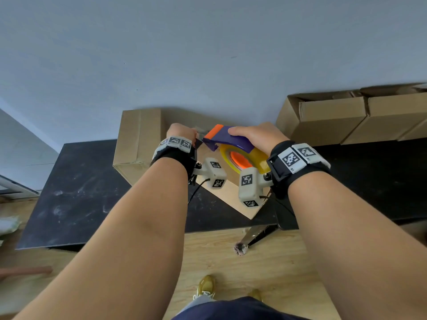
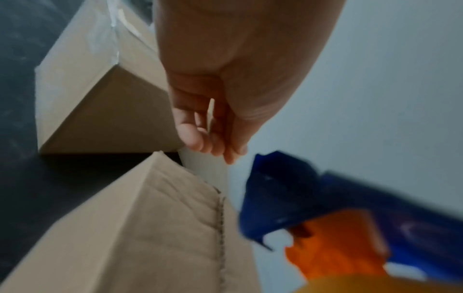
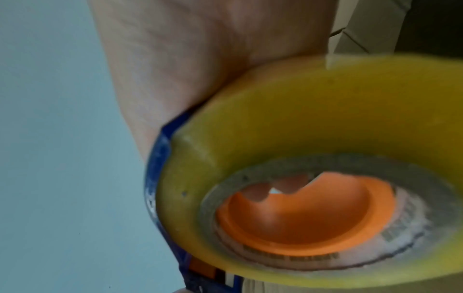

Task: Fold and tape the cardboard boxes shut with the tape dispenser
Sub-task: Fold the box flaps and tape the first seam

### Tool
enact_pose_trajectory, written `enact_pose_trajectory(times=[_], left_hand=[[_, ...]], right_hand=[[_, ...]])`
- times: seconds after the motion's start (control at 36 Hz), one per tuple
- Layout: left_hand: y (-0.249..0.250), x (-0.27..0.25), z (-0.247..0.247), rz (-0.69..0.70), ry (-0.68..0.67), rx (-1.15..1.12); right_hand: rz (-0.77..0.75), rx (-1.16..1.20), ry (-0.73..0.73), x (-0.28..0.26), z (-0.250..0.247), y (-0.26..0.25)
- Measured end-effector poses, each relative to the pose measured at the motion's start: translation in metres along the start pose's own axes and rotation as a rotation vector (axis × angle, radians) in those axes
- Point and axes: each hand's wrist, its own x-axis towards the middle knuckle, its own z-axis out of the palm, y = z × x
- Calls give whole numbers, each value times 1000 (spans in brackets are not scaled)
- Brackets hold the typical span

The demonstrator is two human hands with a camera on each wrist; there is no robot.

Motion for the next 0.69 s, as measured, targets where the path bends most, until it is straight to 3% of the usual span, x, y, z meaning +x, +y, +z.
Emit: enact_pose_trajectory(times=[0.06,0.14,0.28,0.44,0.56,0.69], left_hand=[[-2,16,6,4,101,80],[-1,-2,12,83,189,158],[-9,-12,15,108,144,301],[-13,-13,12,76,96,190],[-18,-2,16,11,66,242],[-23,-3,18,44,8,256]], right_hand=[[5,-6,17,1,0,0],[18,-21,18,4,4,4],[35,-65,16,9,9,6],[68,-91,10,15,11,-1],[79,-87,13,17,12,-3],[90,-96,-1,18,12,-5]])
